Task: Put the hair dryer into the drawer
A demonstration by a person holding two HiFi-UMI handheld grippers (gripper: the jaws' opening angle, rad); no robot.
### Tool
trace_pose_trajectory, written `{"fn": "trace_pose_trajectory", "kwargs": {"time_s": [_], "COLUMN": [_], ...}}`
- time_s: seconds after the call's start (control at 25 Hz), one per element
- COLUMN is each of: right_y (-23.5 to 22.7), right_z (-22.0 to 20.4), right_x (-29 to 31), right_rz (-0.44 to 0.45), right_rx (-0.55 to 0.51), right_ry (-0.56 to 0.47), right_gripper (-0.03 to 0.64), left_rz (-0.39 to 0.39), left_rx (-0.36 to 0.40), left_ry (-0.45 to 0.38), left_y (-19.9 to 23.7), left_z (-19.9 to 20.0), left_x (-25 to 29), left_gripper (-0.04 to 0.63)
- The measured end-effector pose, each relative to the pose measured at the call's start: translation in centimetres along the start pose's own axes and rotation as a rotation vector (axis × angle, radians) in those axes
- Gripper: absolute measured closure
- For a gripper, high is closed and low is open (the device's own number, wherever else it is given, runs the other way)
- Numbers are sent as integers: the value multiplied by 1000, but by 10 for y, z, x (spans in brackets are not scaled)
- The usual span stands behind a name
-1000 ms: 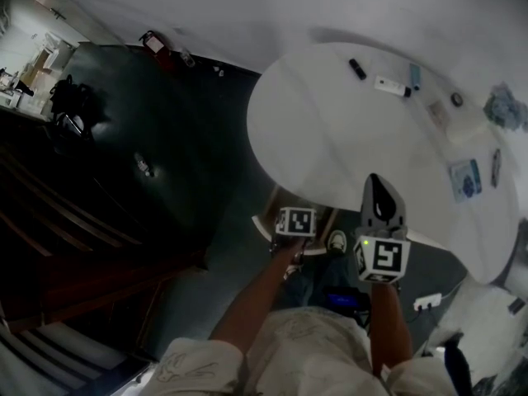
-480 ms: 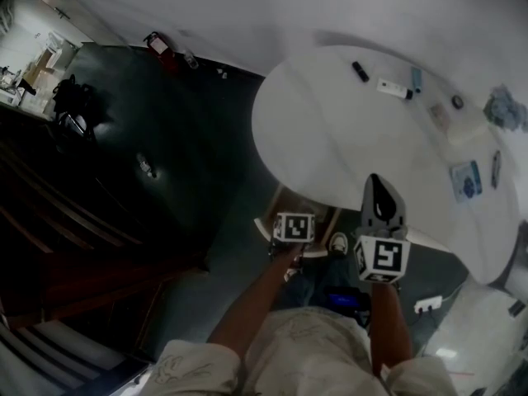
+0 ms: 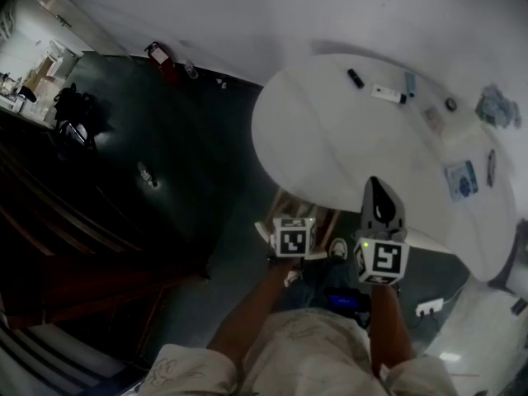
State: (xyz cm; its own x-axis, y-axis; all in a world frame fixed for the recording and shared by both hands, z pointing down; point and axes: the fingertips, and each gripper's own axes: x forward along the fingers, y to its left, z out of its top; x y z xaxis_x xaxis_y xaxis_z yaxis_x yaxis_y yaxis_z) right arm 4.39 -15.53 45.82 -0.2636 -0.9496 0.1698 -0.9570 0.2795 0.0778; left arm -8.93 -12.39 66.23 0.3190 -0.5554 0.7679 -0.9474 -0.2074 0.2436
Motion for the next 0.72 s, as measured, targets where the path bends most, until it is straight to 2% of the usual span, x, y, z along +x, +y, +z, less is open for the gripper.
{"fn": "trace_pose_trajectory", "kwargs": {"time_s": [0.32, 0.72], "right_y": [-11, -50], "right_z": [16, 40], "right_x": [-16, -49], "right_rz": [-48, -153], "right_rx": [0, 8], "right_ry": [-37, -100], "right_gripper": [617, 617], "left_rz": [-39, -106], "left_rx": [152, 304], "left_ry": [-260, -549], "left_y": [-39, -102], "left_z": [77, 156], "left_x": [-47, -104], "left_gripper": [336, 340]}}
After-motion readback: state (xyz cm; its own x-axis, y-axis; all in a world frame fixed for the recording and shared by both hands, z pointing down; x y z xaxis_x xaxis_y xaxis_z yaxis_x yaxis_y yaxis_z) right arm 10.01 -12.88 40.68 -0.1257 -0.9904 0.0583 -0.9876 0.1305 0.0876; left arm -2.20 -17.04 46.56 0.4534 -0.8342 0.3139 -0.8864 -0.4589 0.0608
